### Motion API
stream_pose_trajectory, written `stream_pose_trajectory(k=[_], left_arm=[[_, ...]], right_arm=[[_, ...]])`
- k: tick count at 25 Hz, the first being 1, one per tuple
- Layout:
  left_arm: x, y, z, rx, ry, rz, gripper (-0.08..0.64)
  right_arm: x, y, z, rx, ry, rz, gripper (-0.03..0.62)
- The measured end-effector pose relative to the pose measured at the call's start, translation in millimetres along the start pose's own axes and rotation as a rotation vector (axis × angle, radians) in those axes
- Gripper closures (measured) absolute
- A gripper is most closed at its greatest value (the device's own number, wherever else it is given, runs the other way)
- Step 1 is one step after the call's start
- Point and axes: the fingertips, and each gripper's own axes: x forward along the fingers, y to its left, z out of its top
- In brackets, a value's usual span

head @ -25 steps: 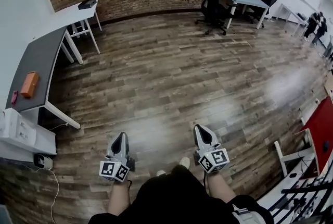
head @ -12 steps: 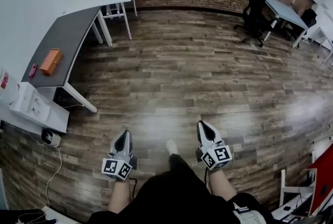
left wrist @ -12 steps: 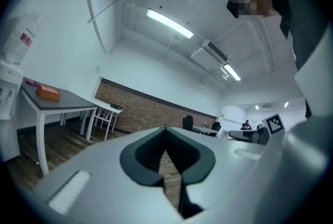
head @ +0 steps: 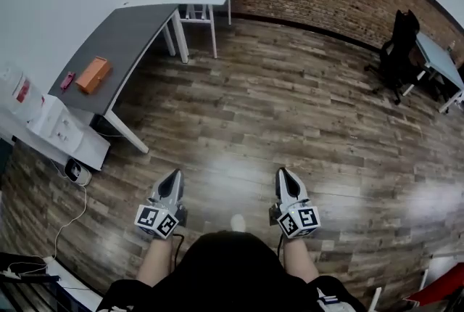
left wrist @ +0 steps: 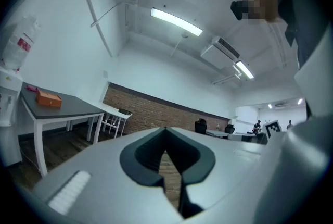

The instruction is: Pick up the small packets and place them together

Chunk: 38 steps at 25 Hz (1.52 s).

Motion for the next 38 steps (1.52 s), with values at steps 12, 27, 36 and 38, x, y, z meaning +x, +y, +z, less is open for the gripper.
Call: stream_pose_trajectory(k=[12, 27, 36, 38], left_arm=[[54.4, 32.5, -13.3, -0.046, -0.001, 0.087, 0.561], [146.8, 194.4, 40.2, -0.045, -0.100, 0.199, 0.561], [142.4, 288.2, 54.5, -0.059, -0.120, 0.300, 0.561], [132.5, 301.3, 51.6, -0.065, -0.115, 0.339, 0.561]], right_arm=[[87.2, -39.0, 2.8, -0.005, 0.042, 0.064, 0.591], [263.9, -32.8, 33.8, -0.096, 0.009, 0.068, 0.591], [370.6, 14.0, 7.0, -0.115, 0.055, 0.140, 0.591], [384.8, 27.2, -5.6, -0.110, 0.086, 0.183, 0.591]])
